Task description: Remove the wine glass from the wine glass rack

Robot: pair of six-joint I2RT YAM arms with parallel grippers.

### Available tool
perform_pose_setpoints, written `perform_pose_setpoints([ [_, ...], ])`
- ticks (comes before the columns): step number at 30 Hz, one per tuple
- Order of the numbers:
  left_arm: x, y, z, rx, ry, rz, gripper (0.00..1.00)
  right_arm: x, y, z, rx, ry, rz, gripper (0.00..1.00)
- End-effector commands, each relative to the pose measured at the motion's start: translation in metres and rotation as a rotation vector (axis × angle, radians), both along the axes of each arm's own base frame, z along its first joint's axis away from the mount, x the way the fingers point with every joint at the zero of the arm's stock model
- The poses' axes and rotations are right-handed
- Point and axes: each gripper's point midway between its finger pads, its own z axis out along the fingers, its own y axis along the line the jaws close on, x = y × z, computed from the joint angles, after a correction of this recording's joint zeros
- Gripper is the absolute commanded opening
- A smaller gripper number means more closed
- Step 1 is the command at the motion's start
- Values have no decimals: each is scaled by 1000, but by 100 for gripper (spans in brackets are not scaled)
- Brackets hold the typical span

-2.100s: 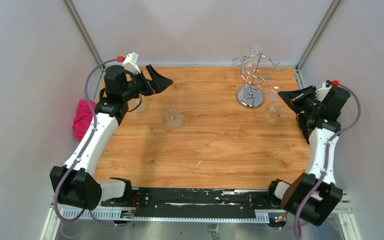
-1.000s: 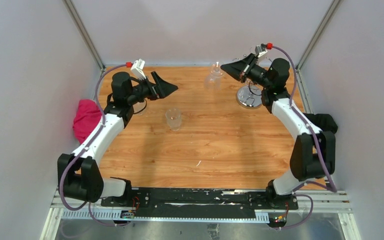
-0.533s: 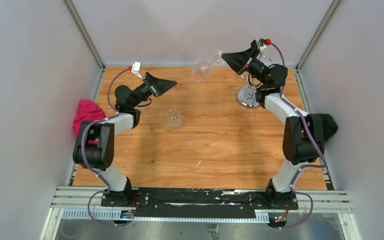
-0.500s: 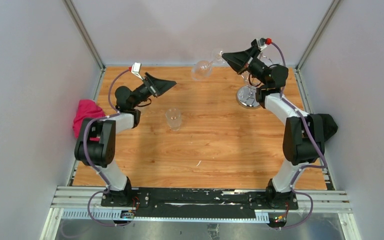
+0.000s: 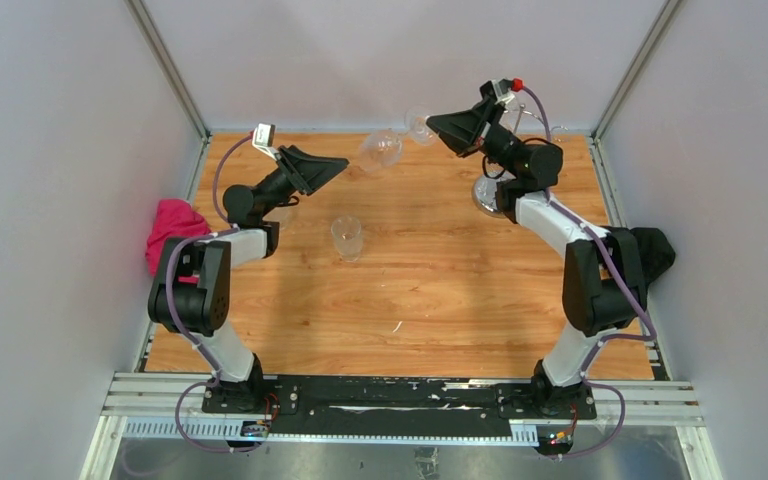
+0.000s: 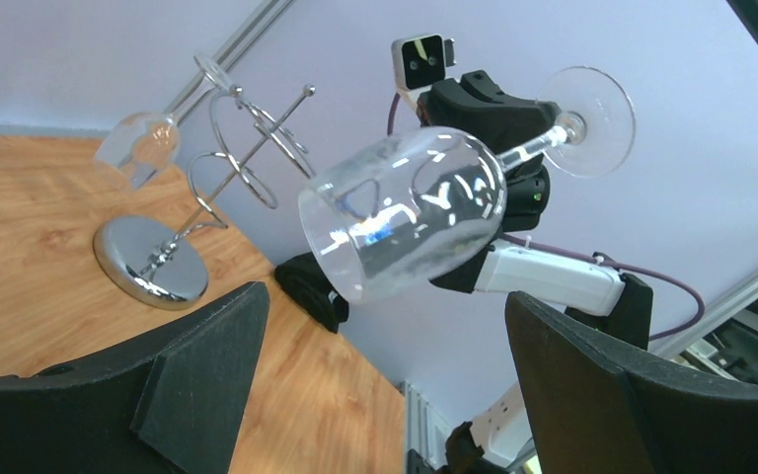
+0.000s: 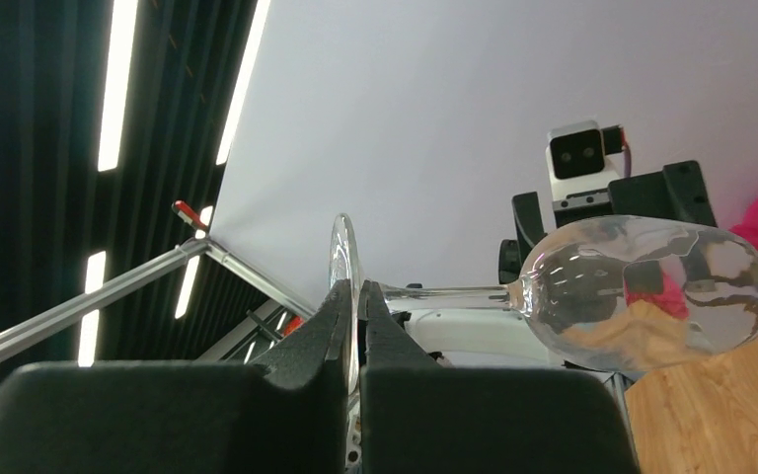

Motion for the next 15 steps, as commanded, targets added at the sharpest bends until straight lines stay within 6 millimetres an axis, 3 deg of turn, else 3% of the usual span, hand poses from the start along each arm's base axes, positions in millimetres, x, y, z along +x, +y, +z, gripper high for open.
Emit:
perform_pose_setpoints([
  [1, -15, -1, 14, 0, -83, -20, 96, -27, 16, 22, 62, -102, 48, 0],
  [9, -22, -1, 19, 1, -92, -32, 95, -29, 33, 17, 63, -95, 77, 0],
  [15, -49, 1, 49, -21, -151, -48, 91, -25, 36, 14, 69, -103, 79, 0],
])
